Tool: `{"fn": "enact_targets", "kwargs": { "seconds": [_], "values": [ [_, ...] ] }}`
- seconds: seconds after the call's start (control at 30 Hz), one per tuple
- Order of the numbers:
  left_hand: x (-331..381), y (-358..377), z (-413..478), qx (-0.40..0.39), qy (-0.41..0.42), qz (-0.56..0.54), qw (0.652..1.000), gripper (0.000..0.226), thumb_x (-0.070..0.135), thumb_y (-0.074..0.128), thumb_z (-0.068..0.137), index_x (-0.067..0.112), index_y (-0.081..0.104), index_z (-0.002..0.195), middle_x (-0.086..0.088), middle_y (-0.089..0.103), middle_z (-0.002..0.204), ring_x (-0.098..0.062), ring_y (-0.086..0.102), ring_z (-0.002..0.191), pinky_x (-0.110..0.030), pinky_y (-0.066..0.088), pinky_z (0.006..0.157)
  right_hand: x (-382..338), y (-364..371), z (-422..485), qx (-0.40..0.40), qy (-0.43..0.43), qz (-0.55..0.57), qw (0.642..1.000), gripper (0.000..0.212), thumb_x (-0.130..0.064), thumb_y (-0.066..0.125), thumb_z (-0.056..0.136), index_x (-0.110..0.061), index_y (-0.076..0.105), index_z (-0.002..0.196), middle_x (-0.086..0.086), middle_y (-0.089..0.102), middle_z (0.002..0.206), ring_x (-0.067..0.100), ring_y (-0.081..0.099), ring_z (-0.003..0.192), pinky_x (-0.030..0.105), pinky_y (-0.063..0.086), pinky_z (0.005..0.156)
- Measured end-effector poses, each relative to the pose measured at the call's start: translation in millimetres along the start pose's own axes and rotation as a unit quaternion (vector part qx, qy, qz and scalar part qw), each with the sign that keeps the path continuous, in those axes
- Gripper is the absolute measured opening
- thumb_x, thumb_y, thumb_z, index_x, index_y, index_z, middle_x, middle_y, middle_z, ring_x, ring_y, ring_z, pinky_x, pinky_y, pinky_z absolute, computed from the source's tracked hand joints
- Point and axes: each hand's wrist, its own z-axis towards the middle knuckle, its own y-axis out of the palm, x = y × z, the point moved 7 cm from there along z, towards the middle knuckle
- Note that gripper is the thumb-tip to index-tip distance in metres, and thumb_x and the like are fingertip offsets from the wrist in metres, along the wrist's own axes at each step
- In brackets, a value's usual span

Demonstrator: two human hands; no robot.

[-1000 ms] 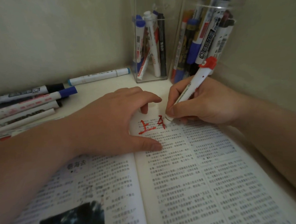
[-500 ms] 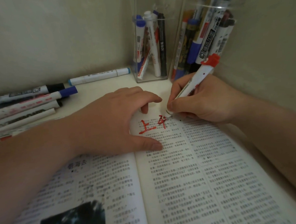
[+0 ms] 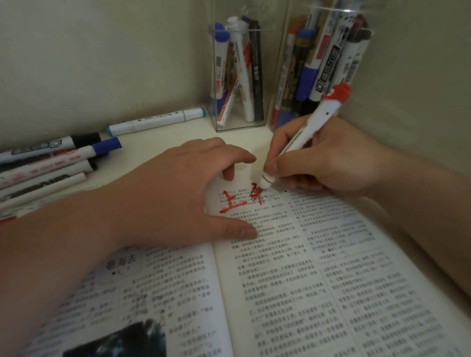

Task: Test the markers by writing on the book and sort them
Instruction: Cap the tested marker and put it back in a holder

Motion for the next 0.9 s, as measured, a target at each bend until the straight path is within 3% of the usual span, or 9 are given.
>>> {"fn": "enact_targets", "kwargs": {
  "seconds": [0.3,0.43,0.6,0.73,0.9],
  "values": [
    [0,0,0,-0.001,0.001,0.004,1.0,0.091,0.094,0.052,0.058,0.058,0.026,0.137,0.038,0.038,0.112,0.023,0.033,0.109,-0.008,0.032,0.079,1,-2,2,0.003,-0.004,-0.04,0.999,0.009,0.0,0.076,0.082,-0.002,0.071,0.074,-0.002,0.062,0.053,0.008,0.054,0.047,0.018,0.04,0.046],
    [1,0,0,-0.002,0.002,0.002,1.0,0.09,0.094,0.053,0.058,0.058,0.027,0.137,0.039,0.038,0.112,0.023,0.033,0.109,-0.008,0.032,0.078,-2,-1,0,-0.003,-0.011,-0.064,0.998,0.007,-0.004,0.078,0.081,-0.002,0.074,0.076,0.006,0.07,0.065,0.013,0.062,0.059,0.022,0.048,0.054],
    [1,0,0,-0.004,0.001,0.008,1.0,0.091,0.095,0.052,0.058,0.059,0.025,0.137,0.039,0.037,0.111,0.023,0.033,0.109,-0.008,0.033,0.077,-4,-1,0,0.001,-0.002,-0.098,0.995,0.01,0.002,0.076,0.08,0.002,0.069,0.073,0.019,0.066,0.065,0.017,0.058,0.056,0.023,0.045,0.05],
    [1,0,0,-0.003,0.001,0.008,1.0,0.09,0.093,0.054,0.059,0.059,0.025,0.137,0.039,0.037,0.112,0.022,0.033,0.11,-0.007,0.033,0.078,-1,-10,2,0.051,0.004,-0.079,0.996,0.012,-0.003,0.076,0.082,-0.005,0.07,0.072,-0.003,0.061,0.053,0.007,0.055,0.048,0.018,0.041,0.046],
    [1,0,1,-0.001,0.003,0.003,1.0,0.09,0.091,0.056,0.06,0.056,0.028,0.138,0.036,0.039,0.111,0.021,0.034,0.11,-0.005,0.032,0.08,-1,-7,2,0.047,0.01,-0.083,0.995,0.012,-0.007,0.076,0.084,-0.009,0.071,0.073,-0.005,0.061,0.051,0.003,0.054,0.045,0.014,0.04,0.044]
  ]
}}
